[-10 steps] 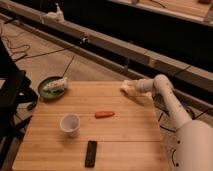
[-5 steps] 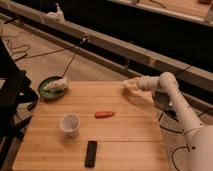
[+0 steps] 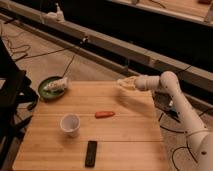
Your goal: Place the white sponge in the ceramic cup
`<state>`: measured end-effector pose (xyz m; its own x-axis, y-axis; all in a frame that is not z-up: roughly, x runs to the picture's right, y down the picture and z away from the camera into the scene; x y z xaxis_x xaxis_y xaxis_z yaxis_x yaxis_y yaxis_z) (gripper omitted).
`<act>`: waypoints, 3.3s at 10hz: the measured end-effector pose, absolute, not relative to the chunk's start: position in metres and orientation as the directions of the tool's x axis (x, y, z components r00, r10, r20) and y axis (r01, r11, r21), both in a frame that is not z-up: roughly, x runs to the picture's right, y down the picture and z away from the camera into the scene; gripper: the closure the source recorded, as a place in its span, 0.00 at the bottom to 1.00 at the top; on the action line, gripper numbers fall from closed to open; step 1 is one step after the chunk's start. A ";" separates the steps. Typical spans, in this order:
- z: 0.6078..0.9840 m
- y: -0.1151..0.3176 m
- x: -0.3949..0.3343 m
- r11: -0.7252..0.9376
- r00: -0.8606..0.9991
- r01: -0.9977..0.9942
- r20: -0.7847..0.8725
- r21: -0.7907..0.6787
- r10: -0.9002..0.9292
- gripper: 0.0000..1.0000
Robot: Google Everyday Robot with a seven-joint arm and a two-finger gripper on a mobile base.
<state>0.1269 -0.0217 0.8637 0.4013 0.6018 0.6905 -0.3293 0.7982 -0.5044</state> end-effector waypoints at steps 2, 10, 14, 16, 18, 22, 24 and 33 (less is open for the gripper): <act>0.837 -0.015 0.098 0.811 0.362 -0.240 0.726 -0.534 0.585 1.00; 0.765 0.025 0.025 0.884 0.394 0.029 0.818 -0.466 0.418 1.00; 0.765 0.025 0.026 0.884 0.394 0.028 0.818 -0.466 0.418 1.00; 0.765 0.025 0.025 0.885 0.395 0.029 0.819 -0.465 0.417 1.00; 0.747 0.024 0.009 0.894 0.371 0.069 0.844 -0.442 0.388 1.00; 0.691 0.054 -0.049 0.878 0.318 0.261 0.895 -0.400 0.313 1.00; 0.667 0.072 -0.074 0.837 0.285 0.340 0.895 -0.429 0.342 1.00; 0.651 0.145 -0.137 0.640 0.220 0.544 0.829 -0.542 0.514 1.00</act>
